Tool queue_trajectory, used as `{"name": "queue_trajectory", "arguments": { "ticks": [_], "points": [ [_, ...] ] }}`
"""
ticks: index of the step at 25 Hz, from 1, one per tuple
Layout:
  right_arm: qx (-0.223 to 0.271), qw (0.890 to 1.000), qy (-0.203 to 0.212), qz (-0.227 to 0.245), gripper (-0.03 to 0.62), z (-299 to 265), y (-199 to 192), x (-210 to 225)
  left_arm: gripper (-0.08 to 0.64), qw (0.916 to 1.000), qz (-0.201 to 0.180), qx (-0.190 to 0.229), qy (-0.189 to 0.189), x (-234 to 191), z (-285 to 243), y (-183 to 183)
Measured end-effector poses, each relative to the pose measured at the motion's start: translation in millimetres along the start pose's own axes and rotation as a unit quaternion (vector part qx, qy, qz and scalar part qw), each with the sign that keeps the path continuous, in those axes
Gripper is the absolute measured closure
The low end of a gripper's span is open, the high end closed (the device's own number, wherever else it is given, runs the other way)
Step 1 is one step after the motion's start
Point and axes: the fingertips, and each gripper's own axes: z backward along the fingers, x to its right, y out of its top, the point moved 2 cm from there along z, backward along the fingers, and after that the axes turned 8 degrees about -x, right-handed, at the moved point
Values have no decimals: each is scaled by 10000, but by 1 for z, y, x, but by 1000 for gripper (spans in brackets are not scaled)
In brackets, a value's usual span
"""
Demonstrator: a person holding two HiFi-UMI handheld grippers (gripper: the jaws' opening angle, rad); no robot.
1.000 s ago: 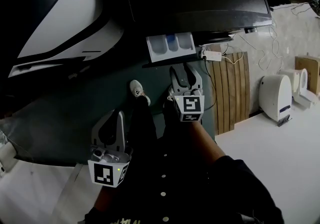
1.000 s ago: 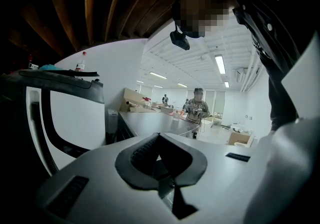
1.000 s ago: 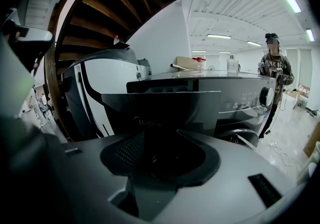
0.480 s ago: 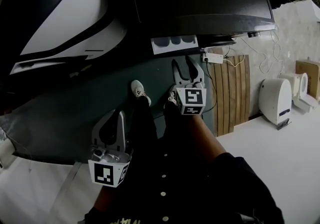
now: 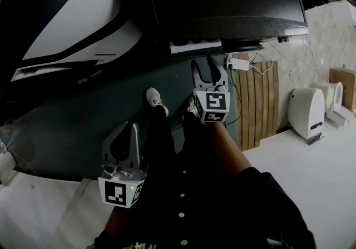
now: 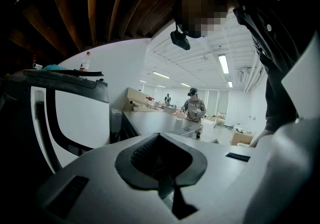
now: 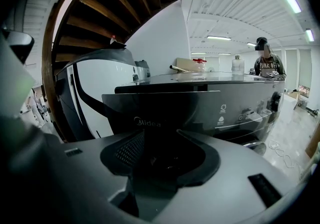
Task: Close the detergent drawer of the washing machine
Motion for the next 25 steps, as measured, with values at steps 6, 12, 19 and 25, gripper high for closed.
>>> {"name": "queue_trajectory", "arguments": {
  "ticks": [6,12,19,25],
  "points": [
    [24,10000,22,2,382,-13,11,0,545,10000,-5,-36,39,-3,0,-1],
    [63,10000,-26,-51,383,-21,20,2,545,10000,22,-93,-1,-1,-1,-3],
    [114,9994,-267,-160,403,-28,24,6,545,9999,29,-110,9,-5,-4,-3],
    [166,9994,-272,-158,403,-28,25,6,545,9999,37,-145,-15,-6,-6,-4]
  ]
}}
